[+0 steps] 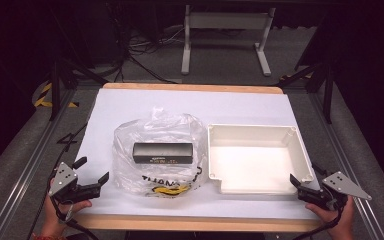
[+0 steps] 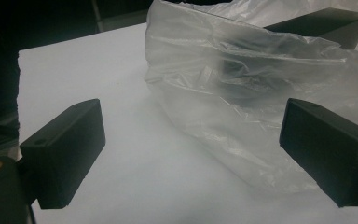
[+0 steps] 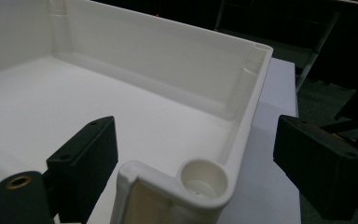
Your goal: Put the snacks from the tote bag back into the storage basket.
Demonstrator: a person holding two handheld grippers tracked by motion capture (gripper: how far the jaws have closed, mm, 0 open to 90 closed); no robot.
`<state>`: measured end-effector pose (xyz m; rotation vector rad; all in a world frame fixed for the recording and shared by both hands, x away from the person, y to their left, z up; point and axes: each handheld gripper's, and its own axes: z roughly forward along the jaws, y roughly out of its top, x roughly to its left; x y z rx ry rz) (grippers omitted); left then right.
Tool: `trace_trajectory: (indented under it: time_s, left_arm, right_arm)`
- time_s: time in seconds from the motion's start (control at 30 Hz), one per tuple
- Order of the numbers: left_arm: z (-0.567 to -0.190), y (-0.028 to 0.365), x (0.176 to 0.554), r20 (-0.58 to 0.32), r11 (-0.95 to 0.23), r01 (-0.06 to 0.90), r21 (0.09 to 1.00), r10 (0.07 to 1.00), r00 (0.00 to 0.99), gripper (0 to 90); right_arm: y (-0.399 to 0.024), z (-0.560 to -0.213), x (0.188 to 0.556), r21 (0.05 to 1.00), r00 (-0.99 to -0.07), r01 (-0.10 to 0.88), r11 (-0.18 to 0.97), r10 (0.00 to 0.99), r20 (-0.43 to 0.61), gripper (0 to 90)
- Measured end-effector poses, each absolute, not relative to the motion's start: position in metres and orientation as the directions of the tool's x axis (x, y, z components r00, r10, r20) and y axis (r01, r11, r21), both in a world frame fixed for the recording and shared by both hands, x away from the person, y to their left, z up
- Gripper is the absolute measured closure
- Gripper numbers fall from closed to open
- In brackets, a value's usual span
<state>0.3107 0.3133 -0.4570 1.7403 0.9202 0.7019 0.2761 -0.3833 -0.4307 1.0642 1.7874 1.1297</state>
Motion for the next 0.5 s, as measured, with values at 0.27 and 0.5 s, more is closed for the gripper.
trace_trajectory:
  time_s: [0.27, 0.5]
  left_arm:
    - [-0.458, 0.313, 0.314, 0.031, -0.207, 0.268, 0.941, 0.841, 0.540, 8.5]
    - [-0.458, 0.312, 0.318, 0.034, -0.216, 0.261, 0.941, 0.827, 0.561, 8.7]
  right_arm:
    - [-0.385, -0.425, 0.275, 0.940, -0.373, 0.238, 0.245, 0.917, -0.145, 16.6]
    - [-0.385, -0.414, 0.275, 0.944, -0.390, 0.227, 0.239, 0.911, -0.137, 17.6]
